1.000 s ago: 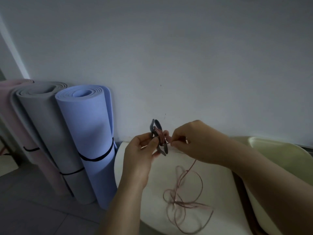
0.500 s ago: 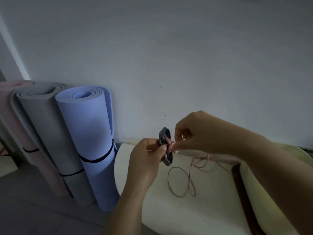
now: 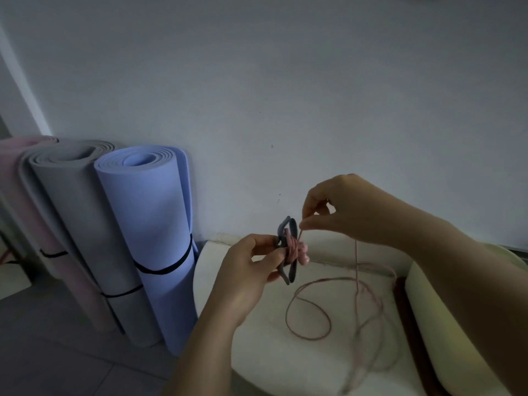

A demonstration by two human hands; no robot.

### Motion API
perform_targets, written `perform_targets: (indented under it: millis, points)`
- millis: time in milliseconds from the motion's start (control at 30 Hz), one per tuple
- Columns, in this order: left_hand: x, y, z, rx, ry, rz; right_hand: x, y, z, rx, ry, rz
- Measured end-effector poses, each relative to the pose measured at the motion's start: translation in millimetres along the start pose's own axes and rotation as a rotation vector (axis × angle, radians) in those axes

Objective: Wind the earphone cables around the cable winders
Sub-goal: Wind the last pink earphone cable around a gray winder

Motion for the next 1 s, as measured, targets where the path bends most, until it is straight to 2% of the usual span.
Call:
perform_targets:
  millis: [100,233,333,467,567,633,700,800,900,1000]
  points:
    - [-8.4,8.2,-9.0,-0.013,-0.116,-0.016,-0.5,2.0,1.7,0.006,-0.019,0.111]
    - [-6.0,8.1,-7.0,-0.029,-0.149,-0.026,-5.6,16.6,0.6,-0.092,-0.003,0.339]
    - [-7.8,10.5,-7.1,-0.033,-0.182,-0.097,-21.6,40.9,-4.0,-0.296,0.025,0.687]
    - [-11.9,14.0,-8.6,0.006,-0.213,-0.317,-76.1,37.5,-26.5,-0.456,-0.203,1.187]
    - [-13.1,12.9,-5.8,0.073,-0.188,-0.496,-100.2,29.4,-39.0,-0.615,-0.197,1.377]
    - [-15.4,13.5,-5.5,0.122,-0.178,-0.611,-107.7,29.4,-42.4,-0.691,-0.108,1.371]
    - [-15.6,15.0,-5.9,0.139,-0.150,-0.668,-105.3,29.8,-42.3,-0.671,-0.023,1.140]
    - [-10.0,13.0,-1.6,0.143,-0.078,-0.718,-94.3,24.2,-39.4,-0.495,0.057,0.653]
    - [-2.2,5.1,4.7,0.151,0.021,-0.717,-81.6,10.2,-35.5,-0.331,0.084,0.468]
    - [4.8,-4.7,9.5,0.172,0.119,-0.692,-77.8,-4.1,-33.2,-0.193,0.029,0.352]
Point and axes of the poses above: each hand's wrist, its own z-axis towards the middle knuckle, its own x-axis out of the back of the hand, y = z × x, the point moved 9 cm from there along z, towards the middle knuckle, and after that the axes turned 15 degrees about y, right-handed, at the moved point
